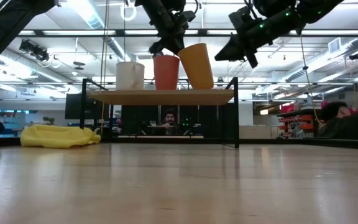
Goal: Stack small to large cups/mugs on shelf
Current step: Put the yellow cup on the shelf, then return to home position
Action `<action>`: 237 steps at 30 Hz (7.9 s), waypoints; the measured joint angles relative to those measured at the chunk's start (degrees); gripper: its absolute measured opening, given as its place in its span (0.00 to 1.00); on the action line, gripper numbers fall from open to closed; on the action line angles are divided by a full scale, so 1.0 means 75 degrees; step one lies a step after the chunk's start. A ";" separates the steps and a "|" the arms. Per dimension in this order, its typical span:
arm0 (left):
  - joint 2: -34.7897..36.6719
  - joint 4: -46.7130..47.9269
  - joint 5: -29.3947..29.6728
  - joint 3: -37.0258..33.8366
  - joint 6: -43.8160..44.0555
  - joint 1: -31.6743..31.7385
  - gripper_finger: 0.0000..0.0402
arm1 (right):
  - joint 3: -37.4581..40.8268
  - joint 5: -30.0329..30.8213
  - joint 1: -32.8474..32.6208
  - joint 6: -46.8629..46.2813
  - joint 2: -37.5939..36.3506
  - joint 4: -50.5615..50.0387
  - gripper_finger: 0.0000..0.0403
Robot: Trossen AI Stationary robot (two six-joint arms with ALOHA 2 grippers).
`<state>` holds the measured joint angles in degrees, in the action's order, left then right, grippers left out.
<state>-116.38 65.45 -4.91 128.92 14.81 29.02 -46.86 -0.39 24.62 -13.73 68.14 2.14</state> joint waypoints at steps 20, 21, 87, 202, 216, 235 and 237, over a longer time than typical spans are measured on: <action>0.0015 -0.0045 0.0023 0.0009 -0.0012 -0.0020 0.02 | -0.1229 0.0598 -0.0009 0.0214 0.1071 -0.1201 0.00; 0.0015 -0.0072 0.0003 0.0009 -0.0033 -0.0020 0.02 | -0.1229 0.0623 -0.0009 0.0232 0.1042 -0.1237 0.00; -0.0009 -0.0458 -0.0516 0.0003 -0.0352 -0.0041 0.05 | -0.1232 0.0983 0.0006 0.0285 0.1040 -0.1627 0.00; 0.2250 0.2906 0.3410 0.0755 -0.0041 -0.2191 0.22 | -0.1232 0.1890 -0.1066 -0.0232 -0.1199 -0.4212 0.01; 0.2218 0.3285 0.4837 0.0744 0.0767 -0.3832 0.20 | -0.1077 0.2194 -0.2447 -0.0524 -0.1670 -0.4976 0.01; 0.2618 0.2631 0.5908 -0.2199 0.1740 -0.5380 0.18 | -0.0952 0.2854 -0.4520 -0.0966 -0.1830 -0.5001 0.02; 0.2817 0.2284 0.5910 -0.2545 0.1740 -0.5495 0.19 | -0.0952 0.2844 -0.4615 -0.0954 -0.1830 -0.4995 0.03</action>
<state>-95.25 82.58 39.42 109.84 27.86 -12.20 -54.00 20.93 -9.99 -20.88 54.41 -35.32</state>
